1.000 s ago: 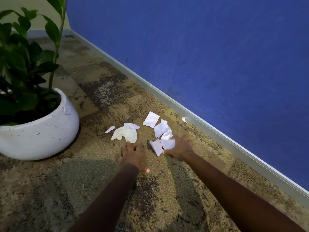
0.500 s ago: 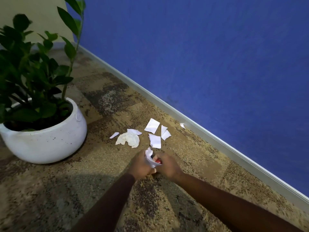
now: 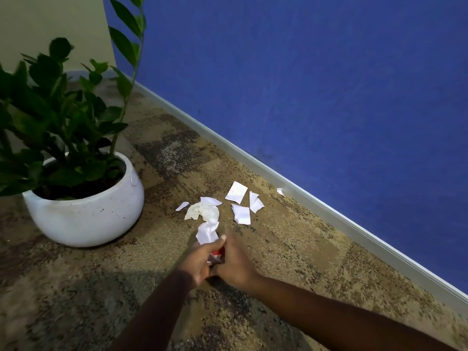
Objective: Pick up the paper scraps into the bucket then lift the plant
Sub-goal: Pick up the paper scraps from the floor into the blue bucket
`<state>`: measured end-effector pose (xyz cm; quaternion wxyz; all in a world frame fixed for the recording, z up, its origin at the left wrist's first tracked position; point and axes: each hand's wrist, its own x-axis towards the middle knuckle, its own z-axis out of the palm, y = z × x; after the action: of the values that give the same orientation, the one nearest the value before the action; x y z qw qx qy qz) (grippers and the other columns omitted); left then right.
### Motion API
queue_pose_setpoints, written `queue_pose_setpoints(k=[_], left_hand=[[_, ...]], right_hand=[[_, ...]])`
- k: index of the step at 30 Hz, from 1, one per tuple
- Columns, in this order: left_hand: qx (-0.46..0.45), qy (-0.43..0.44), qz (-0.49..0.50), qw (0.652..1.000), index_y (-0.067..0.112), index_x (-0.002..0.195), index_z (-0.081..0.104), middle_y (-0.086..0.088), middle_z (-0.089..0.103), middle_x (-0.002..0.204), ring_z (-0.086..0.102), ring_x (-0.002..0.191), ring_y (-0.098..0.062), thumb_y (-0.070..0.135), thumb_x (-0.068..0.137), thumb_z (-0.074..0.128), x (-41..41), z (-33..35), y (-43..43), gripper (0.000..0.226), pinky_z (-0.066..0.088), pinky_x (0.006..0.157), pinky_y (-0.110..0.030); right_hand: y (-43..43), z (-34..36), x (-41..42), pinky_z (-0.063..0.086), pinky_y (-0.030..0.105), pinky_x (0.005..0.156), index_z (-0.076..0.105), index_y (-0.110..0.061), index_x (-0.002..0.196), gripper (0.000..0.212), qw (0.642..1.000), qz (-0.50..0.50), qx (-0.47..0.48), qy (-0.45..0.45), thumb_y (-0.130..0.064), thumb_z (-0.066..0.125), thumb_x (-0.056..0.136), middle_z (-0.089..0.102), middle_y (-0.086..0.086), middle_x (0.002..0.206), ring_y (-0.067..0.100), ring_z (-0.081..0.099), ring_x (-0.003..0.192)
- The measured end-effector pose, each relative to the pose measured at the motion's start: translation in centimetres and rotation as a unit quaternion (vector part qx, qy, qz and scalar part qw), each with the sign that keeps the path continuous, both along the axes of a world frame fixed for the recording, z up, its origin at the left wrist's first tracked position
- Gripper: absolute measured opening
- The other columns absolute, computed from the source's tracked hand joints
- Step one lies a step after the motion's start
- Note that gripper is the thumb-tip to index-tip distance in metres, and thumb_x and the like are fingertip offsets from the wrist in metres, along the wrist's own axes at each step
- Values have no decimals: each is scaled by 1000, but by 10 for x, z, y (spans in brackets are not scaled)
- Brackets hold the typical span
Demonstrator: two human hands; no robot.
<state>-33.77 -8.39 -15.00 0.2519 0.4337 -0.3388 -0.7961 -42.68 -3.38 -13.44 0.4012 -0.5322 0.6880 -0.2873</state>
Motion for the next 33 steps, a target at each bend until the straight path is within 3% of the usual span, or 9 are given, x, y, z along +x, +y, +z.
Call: queue_pose_setpoints(k=[2, 4, 7, 10, 15, 19, 25, 28, 33], left_hand=[[9, 0, 41, 999, 7, 92, 63, -7, 66, 69, 66, 51, -12, 4, 92, 55, 7, -1, -1, 9, 53, 46, -21], [1, -27, 80, 996, 5, 92, 61, -8, 64, 68, 64, 51, -14, -1, 92, 52, 12, 1, -4, 11, 50, 42, -18], [-33, -74, 129, 988, 3, 86, 57, -12, 56, 67, 53, 54, -20, -8, 92, 46, 18, 0, -13, 16, 45, 33, -13], [-62, -119, 155, 979, -7, 110, 54, -12, 50, 66, 46, 51, -17, -7, 93, 45, 23, -4, -25, 19, 44, 33, -14], [-104, -168, 180, 964, -13, 119, 51, -9, 49, 64, 48, 48, -15, -6, 92, 46, 35, -18, -48, 29, 42, 32, -13], [-123, -181, 198, 955, -9, 122, 49, -7, 48, 66, 45, 48, -14, -7, 92, 44, 37, -26, -66, 31, 41, 33, -13], [-147, -164, 214, 951, -7, 128, 46, -5, 52, 70, 48, 53, -16, -6, 94, 46, 35, -33, -73, 34, 42, 32, -9], [-146, -151, 215, 954, -3, 133, 42, -9, 56, 81, 54, 57, -15, -3, 94, 47, 38, -32, -72, 39, 47, 36, -10], [-134, -142, 212, 958, -3, 134, 41, -18, 53, 101, 59, 33, 1, -4, 94, 48, 40, -30, -73, 41, 48, 37, -11]], right_hand=[[-6, -1, 8, 46, 36, 104, -7, -19, 150, 104, 998, -13, 27, -54, 4, 64, 78, 44, 9, 145, 23, 48, 129], [-13, 1, 12, 45, 42, 105, 6, -22, 151, 98, 994, -18, 43, -99, 9, 62, 76, 43, 11, 146, 26, 45, 131], [-21, 9, 9, 43, 31, 103, 38, -14, 140, 66, 997, -2, 14, -71, 8, 58, 81, 48, 10, 142, 20, 48, 127], [-31, 11, -7, 47, 21, 85, 57, -10, 123, 40, 998, -13, -40, 41, 2, 54, 86, 60, 8, 126, 18, 58, 110], [-64, -5, -56, 36, 36, 109, 44, -10, 136, 52, 959, -73, -17, 275, -32, 56, 90, 40, 15, 143, 29, 40, 132], [-89, -15, -95, 21, 45, 118, 25, -15, 147, 92, 954, -141, 40, 262, -54, 68, 76, 18, 11, 158, 32, 18, 144], [-120, -26, -109, 11, 46, 120, 1, -23, 152, 114, 966, -115, 143, 182, -56, 73, 70, 3, 16, 160, 34, 5, 147], [-131, -32, -98, 9, 52, 119, 6, -24, 151, 107, 952, -97, 151, 249, -55, 71, 72, 5, 18, 159, 36, 2, 147], [-127, -27, -95, 29, 44, 113, 38, -19, 141, 69, 933, -125, 116, 318, -49, 61, 83, 30, 18, 150, 35, 27, 139]])
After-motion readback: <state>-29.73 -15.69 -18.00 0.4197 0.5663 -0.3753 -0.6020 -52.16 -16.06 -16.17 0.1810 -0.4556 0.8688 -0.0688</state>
